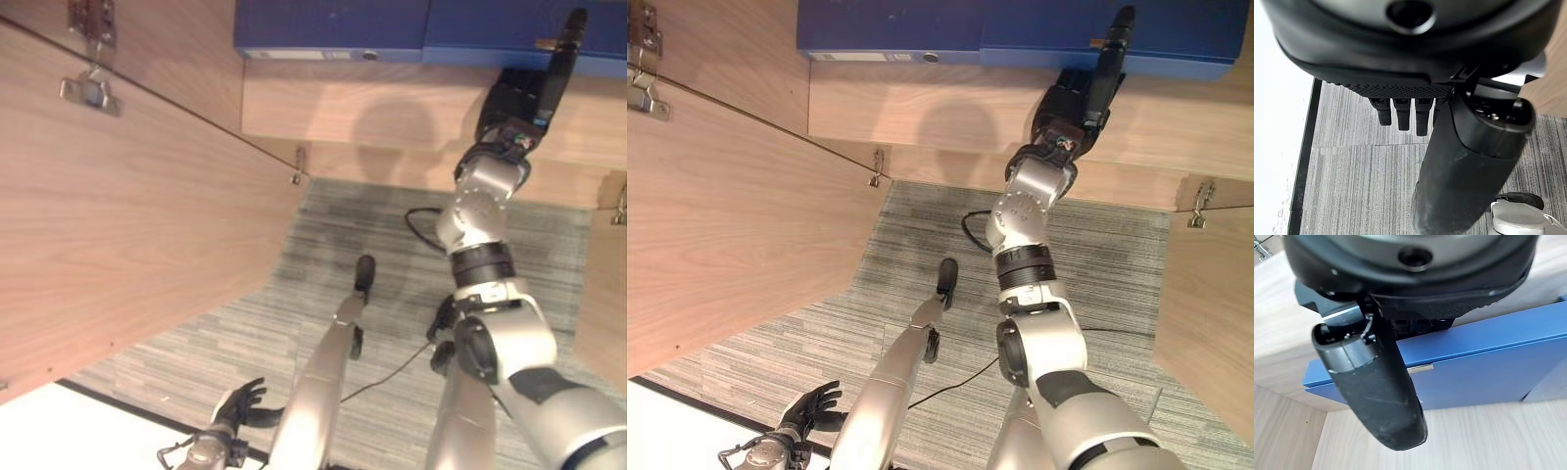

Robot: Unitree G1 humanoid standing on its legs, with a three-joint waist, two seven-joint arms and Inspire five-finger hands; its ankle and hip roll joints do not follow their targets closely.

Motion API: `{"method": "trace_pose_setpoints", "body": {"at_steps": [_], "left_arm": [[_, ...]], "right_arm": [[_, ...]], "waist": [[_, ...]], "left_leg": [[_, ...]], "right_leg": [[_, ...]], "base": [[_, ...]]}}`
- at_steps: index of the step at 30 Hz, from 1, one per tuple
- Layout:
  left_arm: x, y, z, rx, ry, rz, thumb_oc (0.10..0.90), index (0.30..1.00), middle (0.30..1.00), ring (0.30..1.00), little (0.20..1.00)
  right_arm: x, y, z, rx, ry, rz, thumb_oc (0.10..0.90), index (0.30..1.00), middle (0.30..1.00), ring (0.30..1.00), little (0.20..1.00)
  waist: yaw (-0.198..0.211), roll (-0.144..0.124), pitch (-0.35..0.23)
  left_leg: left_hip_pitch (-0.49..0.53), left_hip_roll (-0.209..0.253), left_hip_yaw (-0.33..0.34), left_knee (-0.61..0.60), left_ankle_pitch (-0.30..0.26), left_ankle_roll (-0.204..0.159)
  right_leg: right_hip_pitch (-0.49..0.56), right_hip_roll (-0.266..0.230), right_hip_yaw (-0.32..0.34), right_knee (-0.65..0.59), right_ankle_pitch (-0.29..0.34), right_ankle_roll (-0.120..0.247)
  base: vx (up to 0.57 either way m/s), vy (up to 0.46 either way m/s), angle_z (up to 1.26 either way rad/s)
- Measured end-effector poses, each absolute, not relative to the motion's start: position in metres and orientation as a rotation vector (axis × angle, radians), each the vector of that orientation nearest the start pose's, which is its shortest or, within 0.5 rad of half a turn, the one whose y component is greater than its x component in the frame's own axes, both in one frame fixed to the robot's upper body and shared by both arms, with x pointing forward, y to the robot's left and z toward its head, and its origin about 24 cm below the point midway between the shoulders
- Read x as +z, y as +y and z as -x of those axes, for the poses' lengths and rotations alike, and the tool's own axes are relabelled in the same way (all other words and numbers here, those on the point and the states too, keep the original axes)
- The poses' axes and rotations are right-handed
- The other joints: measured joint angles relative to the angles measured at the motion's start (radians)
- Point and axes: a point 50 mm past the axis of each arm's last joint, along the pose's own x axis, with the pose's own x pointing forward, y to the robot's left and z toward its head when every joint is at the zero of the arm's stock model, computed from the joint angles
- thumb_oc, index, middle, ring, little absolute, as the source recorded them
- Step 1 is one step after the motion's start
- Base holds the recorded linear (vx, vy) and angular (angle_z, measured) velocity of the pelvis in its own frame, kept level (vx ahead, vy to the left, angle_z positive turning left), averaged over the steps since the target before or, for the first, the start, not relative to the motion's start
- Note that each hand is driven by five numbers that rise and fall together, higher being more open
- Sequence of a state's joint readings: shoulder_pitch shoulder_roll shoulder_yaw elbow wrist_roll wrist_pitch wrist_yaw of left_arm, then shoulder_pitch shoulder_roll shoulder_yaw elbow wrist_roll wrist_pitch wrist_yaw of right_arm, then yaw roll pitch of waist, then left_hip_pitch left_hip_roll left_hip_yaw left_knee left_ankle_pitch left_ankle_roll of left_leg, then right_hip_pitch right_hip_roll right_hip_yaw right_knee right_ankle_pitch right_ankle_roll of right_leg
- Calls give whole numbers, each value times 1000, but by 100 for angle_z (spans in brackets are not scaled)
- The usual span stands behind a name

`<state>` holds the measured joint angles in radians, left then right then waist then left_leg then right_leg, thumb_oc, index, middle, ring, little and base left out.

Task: Put the empty folder in the office cabinet

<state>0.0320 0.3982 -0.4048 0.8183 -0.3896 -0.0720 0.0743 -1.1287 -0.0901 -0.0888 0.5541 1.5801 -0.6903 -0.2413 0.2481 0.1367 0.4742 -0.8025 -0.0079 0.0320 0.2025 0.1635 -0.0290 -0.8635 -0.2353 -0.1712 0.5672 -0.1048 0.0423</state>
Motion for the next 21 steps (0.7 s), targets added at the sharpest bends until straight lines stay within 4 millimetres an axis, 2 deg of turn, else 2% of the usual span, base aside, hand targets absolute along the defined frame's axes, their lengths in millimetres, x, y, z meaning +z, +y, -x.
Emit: {"method": "trace_pose_setpoints", "body": {"at_steps": [6,11,14,18,21], "left_arm": [[-123,216,-155,6,838,-195,800,900,900,900,900],[-123,215,-156,8,836,-199,800,900,900,900,900],[-123,214,-155,7,838,-204,800,900,900,900,900],[-123,216,-155,18,841,-208,800,900,900,900,900],[-123,216,-156,23,839,-210,800,900,900,900,900]], "right_arm": [[280,-143,-370,-179,-636,-1736,800,900,900,900,900],[277,-136,-366,-225,-609,-1756,800,900,900,900,900],[274,-136,-365,-247,-602,-1720,800,900,900,900,900],[270,-127,-364,-265,-543,-1605,800,900,900,900,900],[263,-129,-372,-327,-484,-1494,800,900,900,900,900]], "waist": [[-2,0,0],[-2,0,0],[-5,-1,0],[-30,-2,1],[-38,-5,0]], "left_leg": [[1,2,9,0,-1,2],[2,4,8,0,2,5],[2,4,8,0,2,6],[2,4,9,1,4,8],[8,6,9,1,6,10]], "right_leg": [[1,2,1,-5,1,0],[2,3,-1,-5,1,-1],[2,3,-1,-5,1,-1],[5,3,-2,-8,5,-3],[11,7,-1,-13,11,-3]], "base": [[0,1,-1],[0,0,0],[0,0,0],[0,0,0],[-1,0,-1]]}}
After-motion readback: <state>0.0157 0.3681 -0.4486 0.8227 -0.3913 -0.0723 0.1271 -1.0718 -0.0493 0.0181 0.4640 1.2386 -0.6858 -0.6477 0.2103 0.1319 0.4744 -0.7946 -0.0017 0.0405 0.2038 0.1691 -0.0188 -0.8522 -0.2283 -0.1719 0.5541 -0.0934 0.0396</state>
